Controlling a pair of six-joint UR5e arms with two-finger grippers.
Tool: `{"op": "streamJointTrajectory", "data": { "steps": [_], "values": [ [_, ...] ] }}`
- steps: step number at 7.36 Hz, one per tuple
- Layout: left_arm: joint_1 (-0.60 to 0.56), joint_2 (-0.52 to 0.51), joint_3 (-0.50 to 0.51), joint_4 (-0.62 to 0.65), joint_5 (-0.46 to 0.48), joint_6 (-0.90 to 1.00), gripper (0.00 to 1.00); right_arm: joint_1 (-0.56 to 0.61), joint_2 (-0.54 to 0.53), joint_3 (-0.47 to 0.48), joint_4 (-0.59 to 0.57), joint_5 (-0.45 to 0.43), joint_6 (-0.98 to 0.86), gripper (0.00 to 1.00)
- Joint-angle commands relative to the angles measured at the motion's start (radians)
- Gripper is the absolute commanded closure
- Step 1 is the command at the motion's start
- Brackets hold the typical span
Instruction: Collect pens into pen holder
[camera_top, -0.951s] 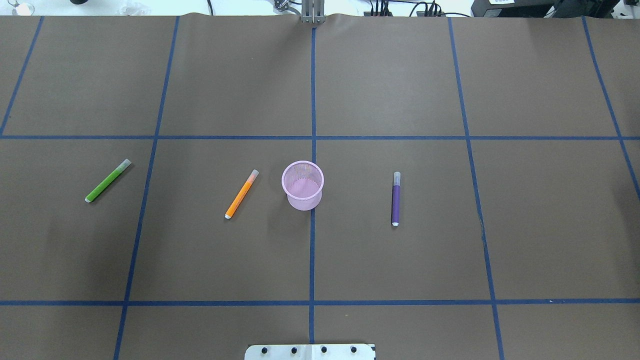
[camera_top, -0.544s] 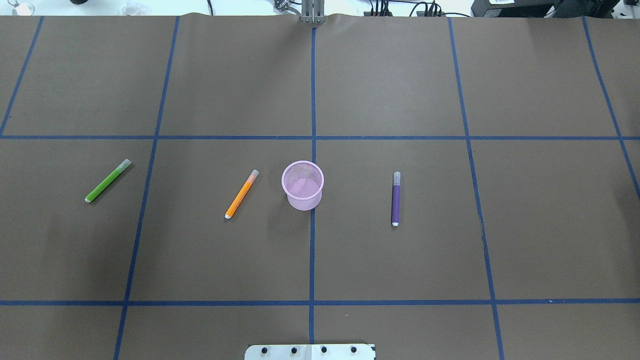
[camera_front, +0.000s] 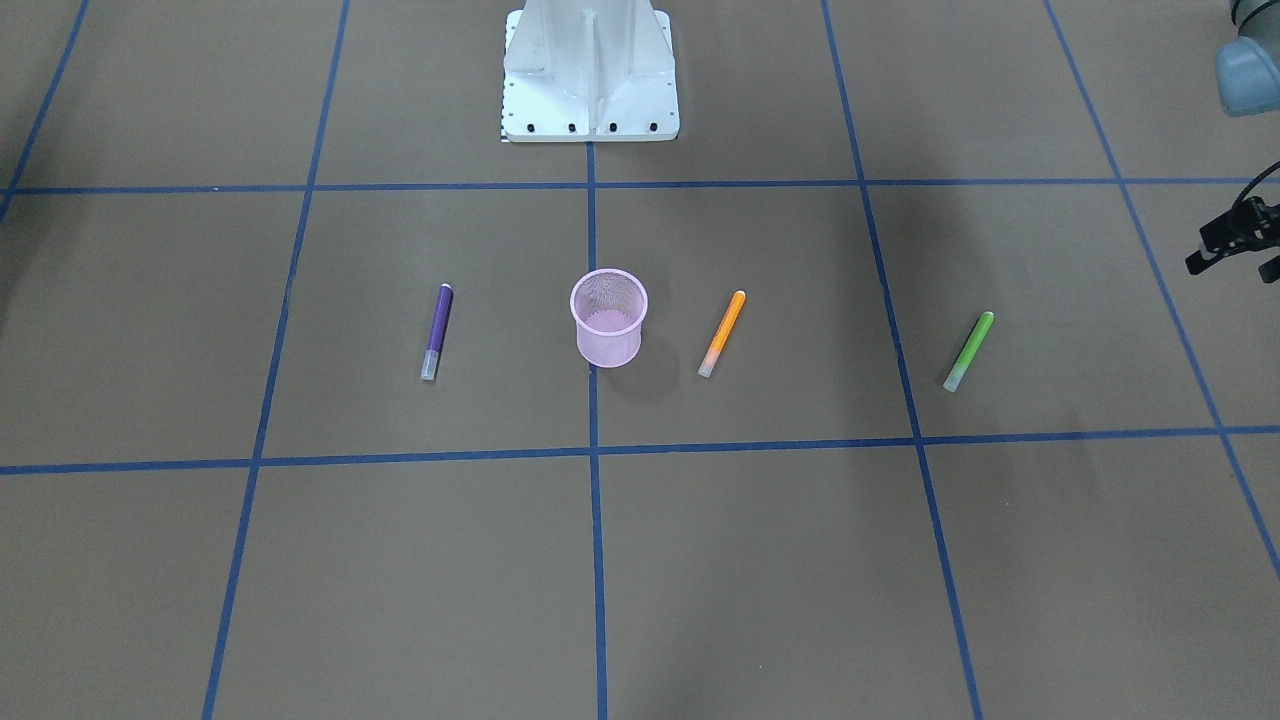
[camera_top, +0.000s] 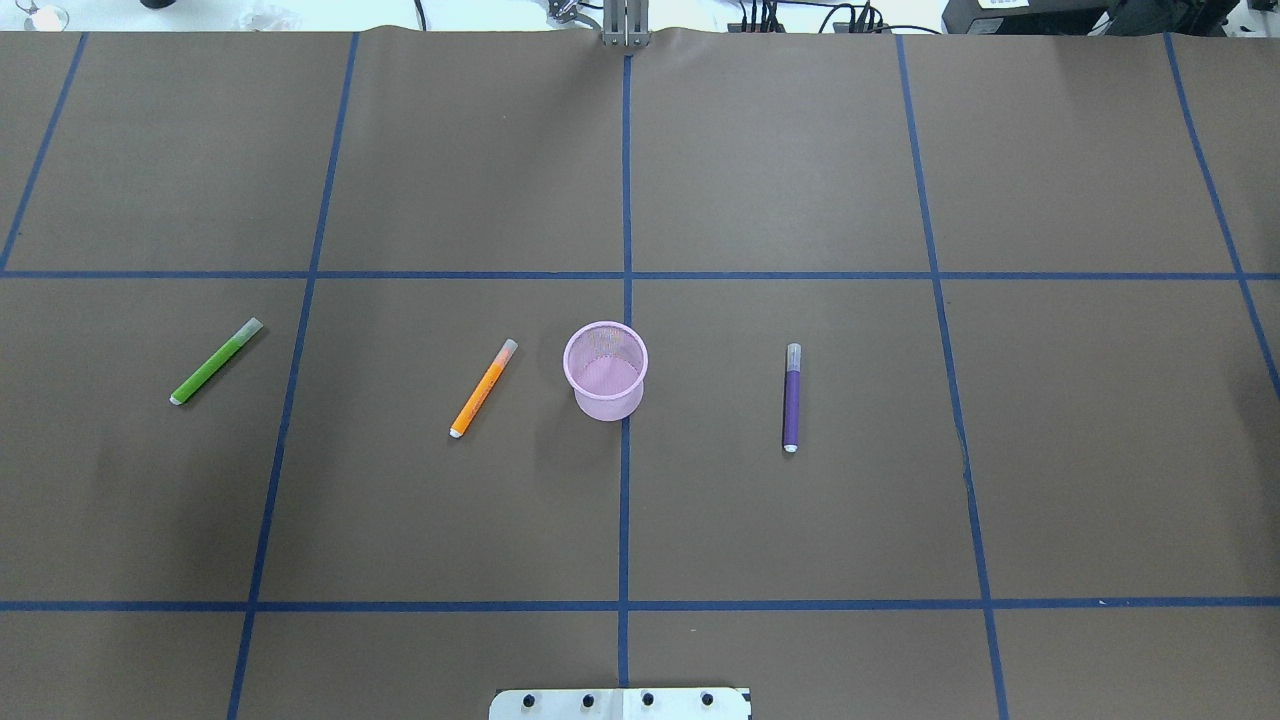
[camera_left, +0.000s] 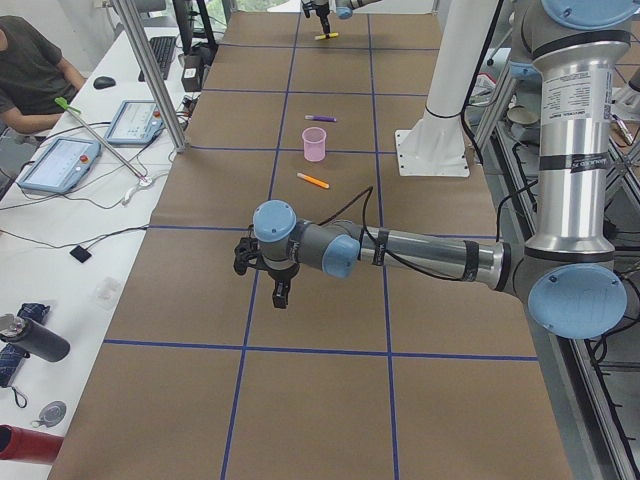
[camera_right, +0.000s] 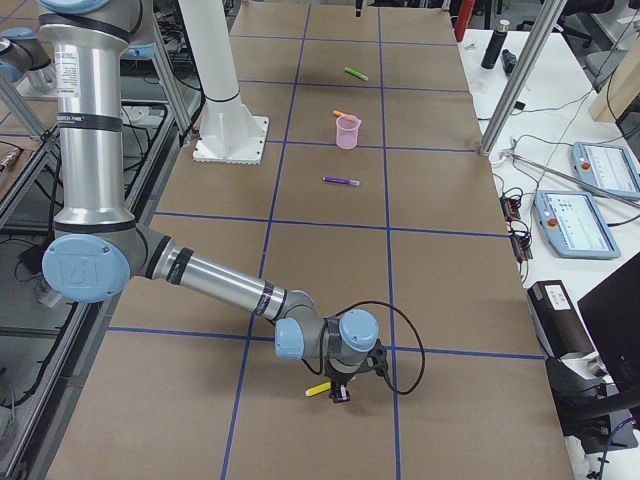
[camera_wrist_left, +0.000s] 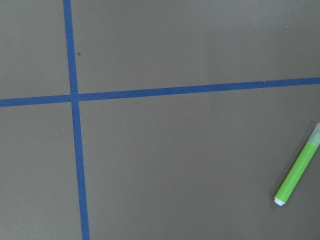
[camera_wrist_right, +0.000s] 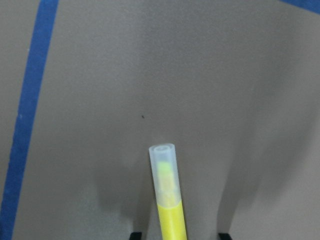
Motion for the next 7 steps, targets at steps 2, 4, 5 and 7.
{"op": "streamJointTrajectory", "data": {
  "steps": [2,4,5,7],
  "values": [
    [0.000,0.000,0.000,0.000,-0.002,0.001,0.00,-0.001,0.000,-0.006,0.000,0.002,0.000,0.47],
    [0.000,0.000,0.000,0.000,-0.003,0.004,0.00,-0.001,0.000,-0.004,0.000,0.003,0.000,0.86],
    [0.000,0.000,0.000,0.000,-0.003,0.004,0.00,-0.001,0.000,-0.006,0.000,0.003,-0.001,1.00],
    [0.000,0.000,0.000,0.000,-0.005,0.004,0.00,-0.001,0.000,-0.004,0.000,0.005,-0.003,1.00]
  ]
}}
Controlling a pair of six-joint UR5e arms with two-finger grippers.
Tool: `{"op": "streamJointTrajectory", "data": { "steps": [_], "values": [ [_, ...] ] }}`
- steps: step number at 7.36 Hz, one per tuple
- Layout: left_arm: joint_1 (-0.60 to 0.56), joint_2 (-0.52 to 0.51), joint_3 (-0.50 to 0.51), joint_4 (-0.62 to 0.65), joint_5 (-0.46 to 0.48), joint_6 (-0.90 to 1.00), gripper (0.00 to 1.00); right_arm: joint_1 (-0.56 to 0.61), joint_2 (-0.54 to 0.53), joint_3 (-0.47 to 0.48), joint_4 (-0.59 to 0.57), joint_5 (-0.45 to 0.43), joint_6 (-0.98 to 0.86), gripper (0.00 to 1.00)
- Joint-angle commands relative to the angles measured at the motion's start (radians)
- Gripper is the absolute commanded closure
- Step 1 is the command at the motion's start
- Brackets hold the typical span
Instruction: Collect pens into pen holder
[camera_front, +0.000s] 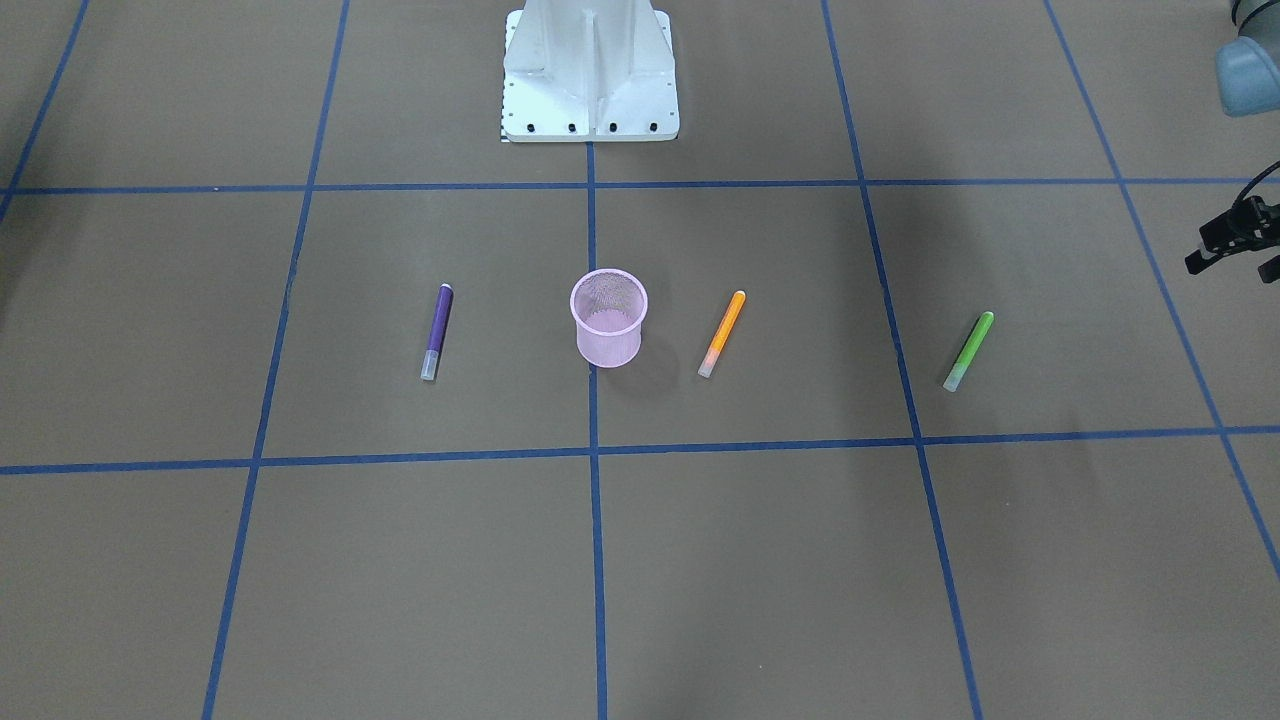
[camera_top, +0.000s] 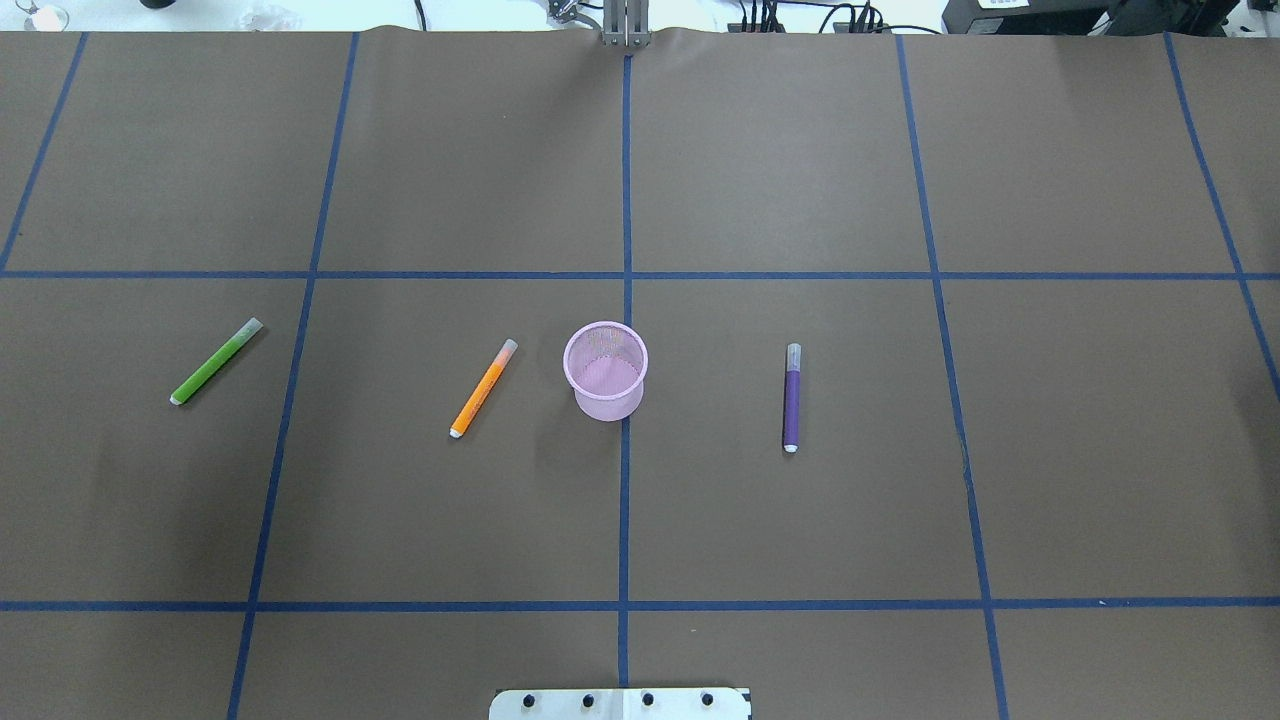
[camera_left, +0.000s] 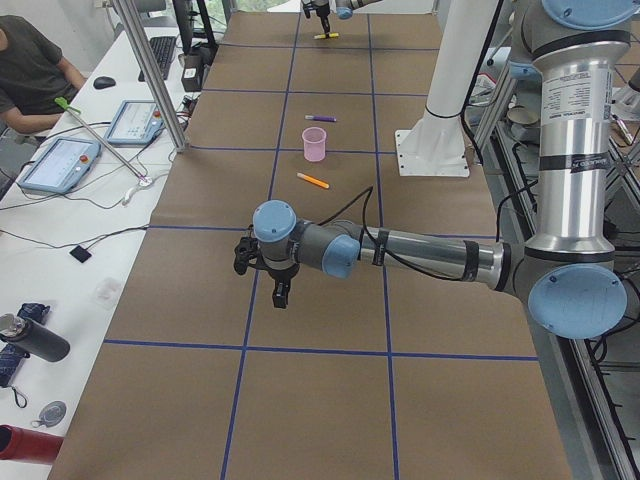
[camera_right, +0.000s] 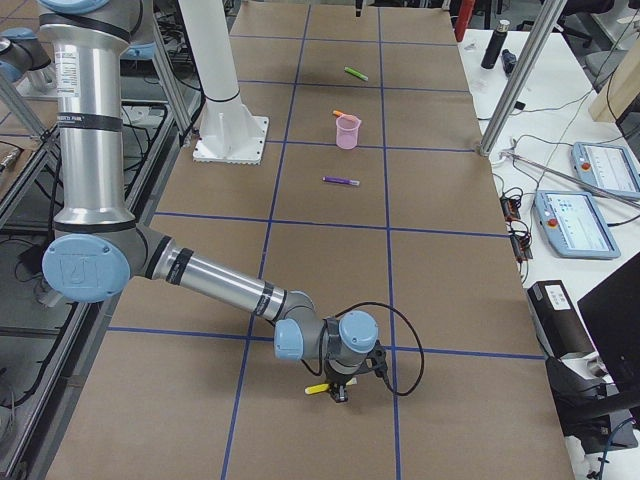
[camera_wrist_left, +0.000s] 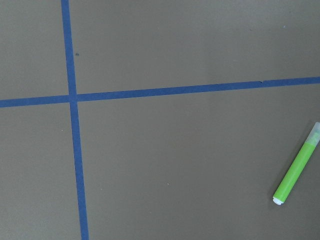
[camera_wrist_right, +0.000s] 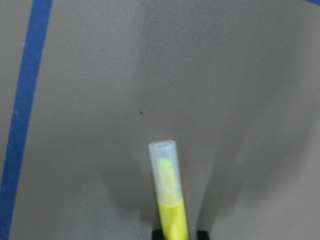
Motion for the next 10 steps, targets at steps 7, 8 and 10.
{"op": "streamJointTrajectory", "data": {
  "steps": [7,8,10],
  "values": [
    [0.000,0.000,-0.026,-0.006,-0.005,-0.001,0.00,-0.003,0.034,0.305,0.194,0.021,0.600,1.00],
    [0.002,0.000,-0.038,-0.008,-0.005,-0.001,0.00,-0.088,0.058,0.326,0.328,0.010,0.828,1.00],
    [0.002,0.003,-0.063,-0.008,-0.007,-0.003,0.00,-0.298,0.100,0.483,0.364,-0.173,1.212,1.00]
  ]
}}
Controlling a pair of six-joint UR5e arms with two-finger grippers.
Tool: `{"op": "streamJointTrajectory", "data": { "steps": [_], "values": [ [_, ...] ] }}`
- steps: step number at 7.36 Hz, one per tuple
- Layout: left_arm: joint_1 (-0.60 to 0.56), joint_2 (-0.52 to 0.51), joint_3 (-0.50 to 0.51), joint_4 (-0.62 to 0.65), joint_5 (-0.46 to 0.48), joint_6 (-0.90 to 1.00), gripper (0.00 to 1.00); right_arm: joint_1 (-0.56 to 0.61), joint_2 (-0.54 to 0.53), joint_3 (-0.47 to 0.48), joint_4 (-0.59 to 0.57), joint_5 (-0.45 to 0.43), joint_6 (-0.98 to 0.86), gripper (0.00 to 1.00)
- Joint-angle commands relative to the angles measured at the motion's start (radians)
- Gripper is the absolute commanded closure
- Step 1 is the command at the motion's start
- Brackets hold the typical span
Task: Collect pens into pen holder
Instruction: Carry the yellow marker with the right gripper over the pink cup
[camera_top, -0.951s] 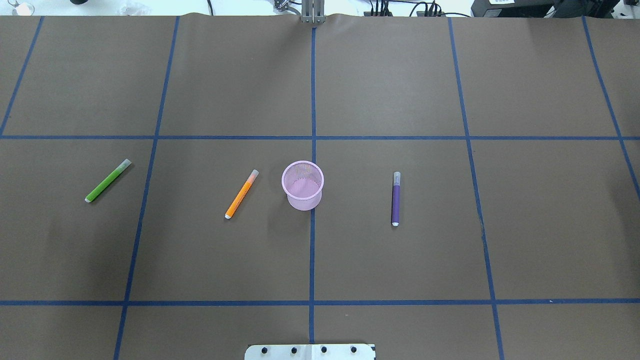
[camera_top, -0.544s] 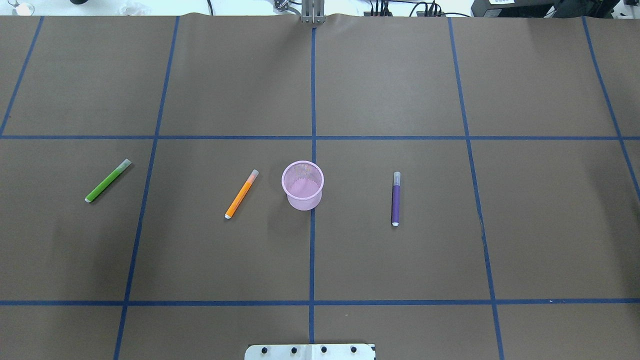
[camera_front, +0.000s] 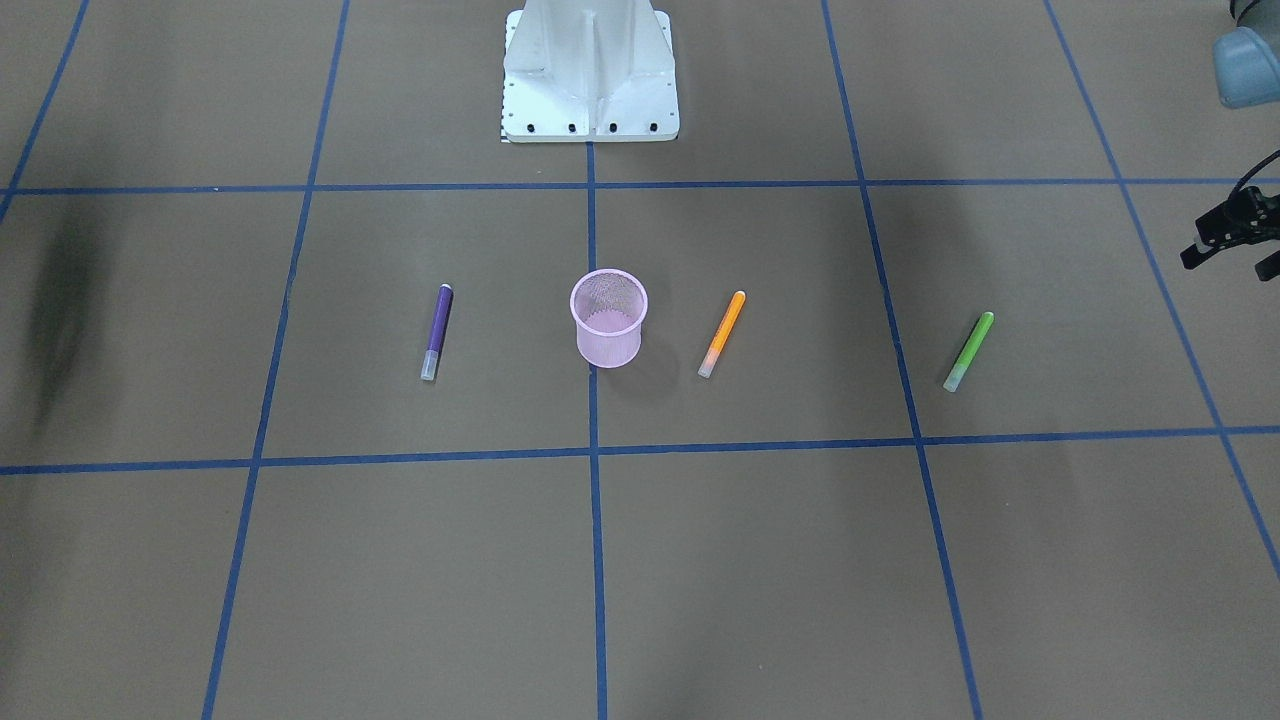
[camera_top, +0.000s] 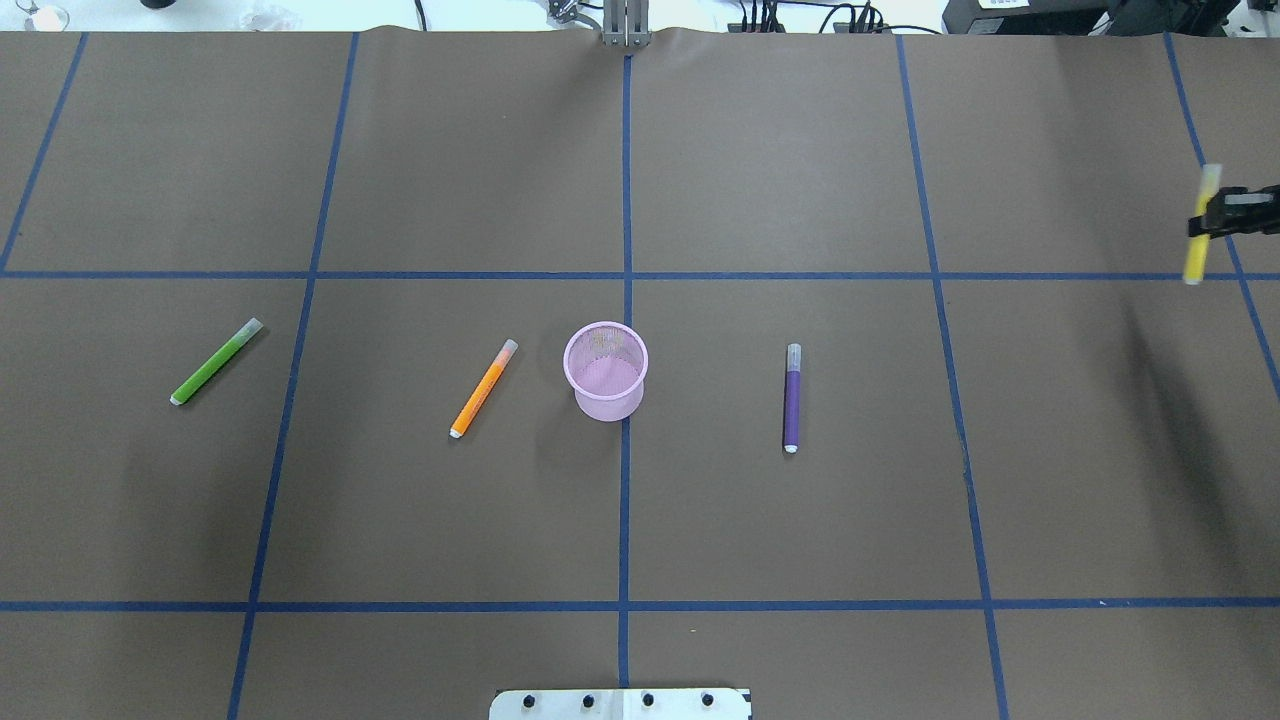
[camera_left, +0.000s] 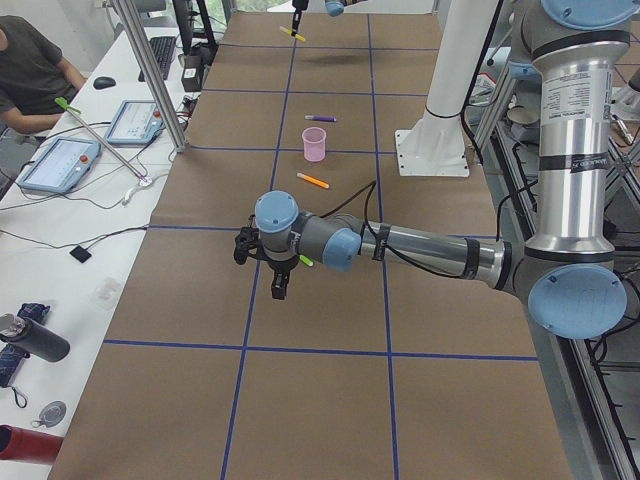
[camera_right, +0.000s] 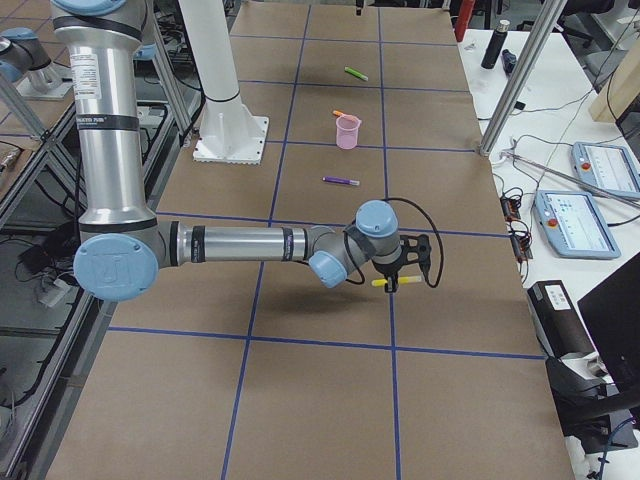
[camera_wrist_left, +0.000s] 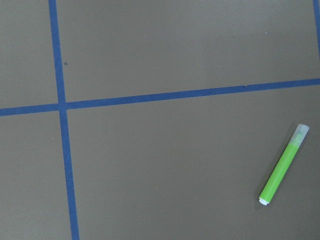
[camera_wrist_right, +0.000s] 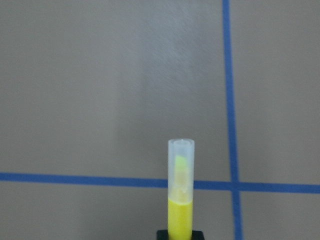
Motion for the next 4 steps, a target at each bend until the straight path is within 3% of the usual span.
{"op": "streamJointTrajectory", "data": {
  "steps": [1,2,4],
  "values": [
    [0.002,0.011,-0.027,0.000,-0.001,-0.001,0.00,-0.249,0.043,0.188,0.033,-0.221,0.386,1.00],
    [0.000,0.014,-0.040,0.000,-0.001,-0.001,0.00,-0.337,0.081,0.237,0.029,-0.295,0.548,1.00],
    [0.000,0.015,-0.063,0.000,0.001,-0.001,0.00,-0.506,0.138,0.305,0.024,-0.519,0.662,1.00]
  ]
}}
